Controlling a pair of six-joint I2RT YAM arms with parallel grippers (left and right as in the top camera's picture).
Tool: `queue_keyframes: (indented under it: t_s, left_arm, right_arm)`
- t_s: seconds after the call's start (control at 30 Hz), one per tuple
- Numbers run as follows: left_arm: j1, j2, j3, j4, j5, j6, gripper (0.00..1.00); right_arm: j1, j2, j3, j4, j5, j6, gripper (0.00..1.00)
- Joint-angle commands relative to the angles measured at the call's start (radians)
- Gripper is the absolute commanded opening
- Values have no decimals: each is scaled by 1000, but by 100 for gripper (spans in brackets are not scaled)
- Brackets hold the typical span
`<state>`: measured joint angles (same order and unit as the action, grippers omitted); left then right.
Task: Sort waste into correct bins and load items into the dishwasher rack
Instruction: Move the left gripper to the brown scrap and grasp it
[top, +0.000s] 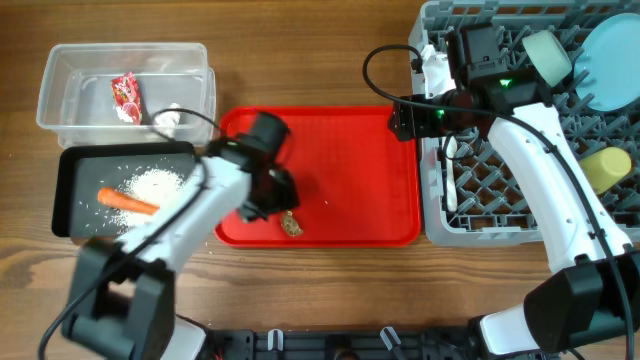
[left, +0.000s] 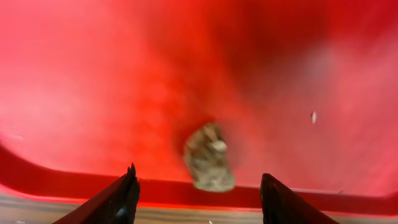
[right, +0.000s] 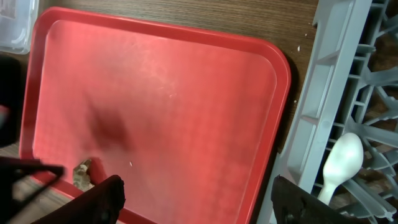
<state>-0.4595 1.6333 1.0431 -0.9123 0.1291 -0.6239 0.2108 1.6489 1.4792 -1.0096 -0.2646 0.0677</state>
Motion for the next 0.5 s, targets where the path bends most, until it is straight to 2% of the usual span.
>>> queue_keyframes:
  t_s: [0.0, 0.27, 0.43, 0.47]
  left_arm:
    - [-90, 69, -11, 7, 1, -75, 64]
    - [-132, 153, -12, 18, -46, -126, 63]
    - [-132, 170, -12, 33, -75, -126, 49]
    - [-132, 172, -12, 33, -81, -126, 44]
  right_arm:
    - [-2, -14, -2, -2, 9, 10, 78]
    - [-2, -14, -2, -2, 9, 10, 78]
    - [-2, -14, -2, -5, 9, 10, 78]
    - [-2, -14, -2, -5, 9, 10, 78]
